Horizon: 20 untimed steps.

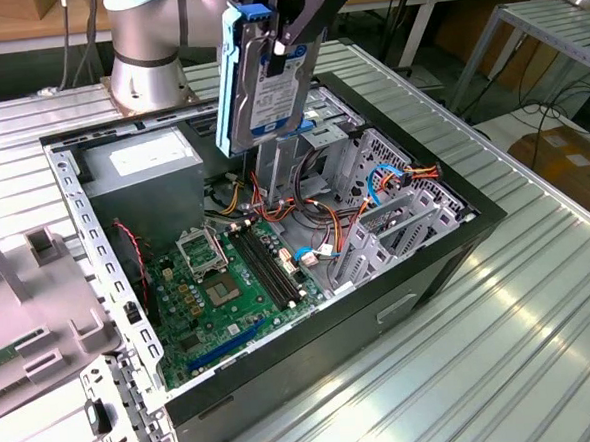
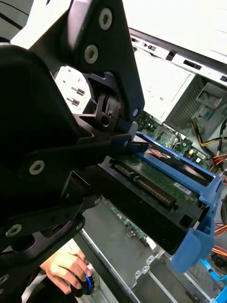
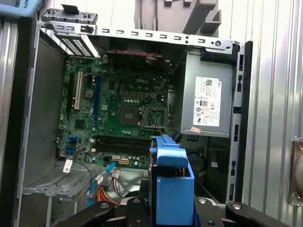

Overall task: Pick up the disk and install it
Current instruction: 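Pick up the disk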

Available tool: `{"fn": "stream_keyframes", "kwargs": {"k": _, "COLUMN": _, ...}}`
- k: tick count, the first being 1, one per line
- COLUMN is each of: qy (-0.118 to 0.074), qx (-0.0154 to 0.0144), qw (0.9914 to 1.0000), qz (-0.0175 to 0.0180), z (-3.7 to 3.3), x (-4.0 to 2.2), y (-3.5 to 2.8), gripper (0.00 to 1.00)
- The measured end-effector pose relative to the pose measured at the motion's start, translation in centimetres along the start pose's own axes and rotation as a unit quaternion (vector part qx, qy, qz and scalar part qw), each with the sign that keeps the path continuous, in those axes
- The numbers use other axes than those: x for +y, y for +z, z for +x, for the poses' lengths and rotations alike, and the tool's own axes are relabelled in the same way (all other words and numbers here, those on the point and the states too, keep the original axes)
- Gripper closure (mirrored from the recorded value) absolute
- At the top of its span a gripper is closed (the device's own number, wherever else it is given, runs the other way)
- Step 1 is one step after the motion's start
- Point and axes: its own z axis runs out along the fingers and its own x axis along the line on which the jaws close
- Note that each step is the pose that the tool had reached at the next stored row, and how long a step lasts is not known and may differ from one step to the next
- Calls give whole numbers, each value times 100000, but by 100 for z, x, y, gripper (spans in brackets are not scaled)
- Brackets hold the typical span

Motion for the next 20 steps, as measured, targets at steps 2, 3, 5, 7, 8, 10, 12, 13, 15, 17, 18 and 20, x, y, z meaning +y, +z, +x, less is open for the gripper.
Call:
{"fn": "stream_keyframes", "kwargs": {"k": 2, "qy": -1, "qx": -2, "qw": 100000, "qz": 1, "z": 40, "x": 3, "y": -1, "gripper": 64}}
{"fn": "stream_keyframes", "kwargs": {"k": 3, "qy": -1, "qx": -1, "qw": 100000, "qz": 1, "z": 70, "x": 5, "y": -2, "gripper": 64}}
{"fn": "stream_keyframes", "kwargs": {"k": 5, "qy": -2, "qx": 0, "qw": 100000, "qz": 0, "z": 103, "x": 6, "y": -3, "gripper": 64}}
{"fn": "stream_keyframes", "kwargs": {"k": 7, "qy": 0, "qx": -2, "qw": 100000, "qz": 0, "z": 147, "x": 8, "y": -5, "gripper": 64}}
{"fn": "stream_keyframes", "kwargs": {"k": 8, "qy": -3, "qx": -1, "qw": 100000, "qz": 1, "z": 164, "x": 9, "y": -6, "gripper": 64}}
{"fn": "stream_keyframes", "kwargs": {"k": 10, "qy": 0, "qx": -1, "qw": 100000, "qz": -1, "z": 207, "x": 12, "y": -7, "gripper": 64}}
{"fn": "stream_keyframes", "kwargs": {"k": 12, "qy": 0, "qx": 1, "qw": 100000, "qz": 0, "z": 249, "x": 13, "y": -9, "gripper": 64}}
{"fn": "stream_keyframes", "kwargs": {"k": 13, "qy": 2, "qx": 1, "qw": 100000, "qz": 0, "z": 264, "x": 14, "y": -9, "gripper": 64}}
{"fn": "stream_keyframes", "kwargs": {"k": 15, "qy": 0, "qx": 5, "qw": 100000, "qz": -2, "z": 299, "x": 15, "y": -11, "gripper": 64}}
{"fn": "stream_keyframes", "kwargs": {"k": 17, "qy": -1, "qx": 0, "qw": 100000, "qz": 0, "z": 329, "x": 15, "y": -11, "gripper": 64}}
{"fn": "stream_keyframes", "kwargs": {"k": 18, "qy": 2, "qx": -2, "qw": 100000, "qz": 1, "z": 344, "x": 16, "y": -12, "gripper": 64}}
{"fn": "stream_keyframes", "kwargs": {"k": 20, "qy": 1, "qx": -3, "qw": 100000, "qz": 1, "z": 387, "x": 17, "y": -13, "gripper": 64}}
